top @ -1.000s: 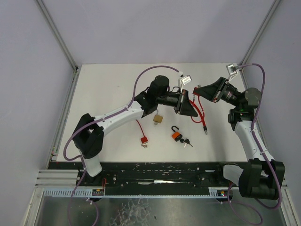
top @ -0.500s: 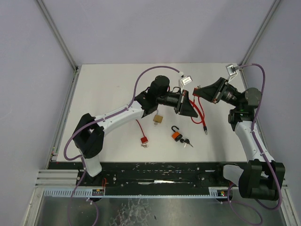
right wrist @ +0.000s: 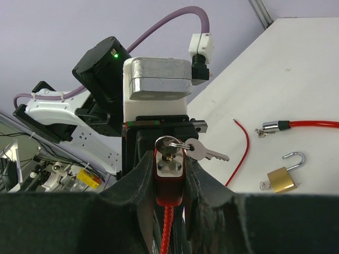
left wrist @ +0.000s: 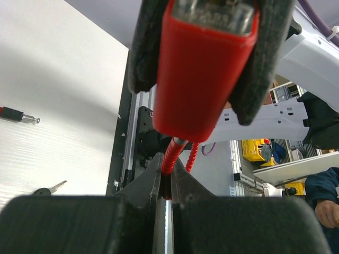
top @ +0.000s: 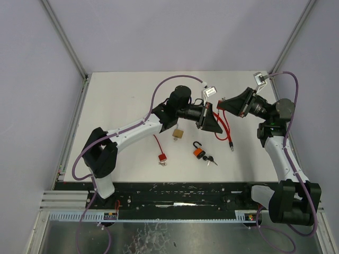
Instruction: Lock with the key
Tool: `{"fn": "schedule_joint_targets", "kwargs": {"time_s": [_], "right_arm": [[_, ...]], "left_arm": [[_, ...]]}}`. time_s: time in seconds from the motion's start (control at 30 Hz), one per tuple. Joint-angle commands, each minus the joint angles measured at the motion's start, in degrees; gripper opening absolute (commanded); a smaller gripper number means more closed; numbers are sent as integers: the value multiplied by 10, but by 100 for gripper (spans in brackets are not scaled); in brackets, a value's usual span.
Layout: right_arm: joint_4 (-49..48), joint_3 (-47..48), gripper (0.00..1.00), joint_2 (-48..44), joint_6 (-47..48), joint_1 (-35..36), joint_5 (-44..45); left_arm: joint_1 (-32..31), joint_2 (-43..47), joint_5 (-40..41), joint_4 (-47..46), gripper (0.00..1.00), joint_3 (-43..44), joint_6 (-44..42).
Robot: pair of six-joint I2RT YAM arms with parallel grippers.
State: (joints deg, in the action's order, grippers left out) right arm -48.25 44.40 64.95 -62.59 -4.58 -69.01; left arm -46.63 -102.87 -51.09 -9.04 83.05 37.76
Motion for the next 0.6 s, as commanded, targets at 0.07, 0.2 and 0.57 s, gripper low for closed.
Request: {"fn": "schedule_joint_targets", "kwargs": {"time_s": [0.07,0.2,0.57], "right_arm": [[-4,18,0,-14,17,11,-39],[3,19,0,-15,23,11,-42],[42,25,0,-16,64,11,-59]], "left_arm": [[-3,22,-3,-31,0,4,-6],[-3,25,-2,-28,0,4,-12],[-4,37,26,38,0,15,-75]]}}
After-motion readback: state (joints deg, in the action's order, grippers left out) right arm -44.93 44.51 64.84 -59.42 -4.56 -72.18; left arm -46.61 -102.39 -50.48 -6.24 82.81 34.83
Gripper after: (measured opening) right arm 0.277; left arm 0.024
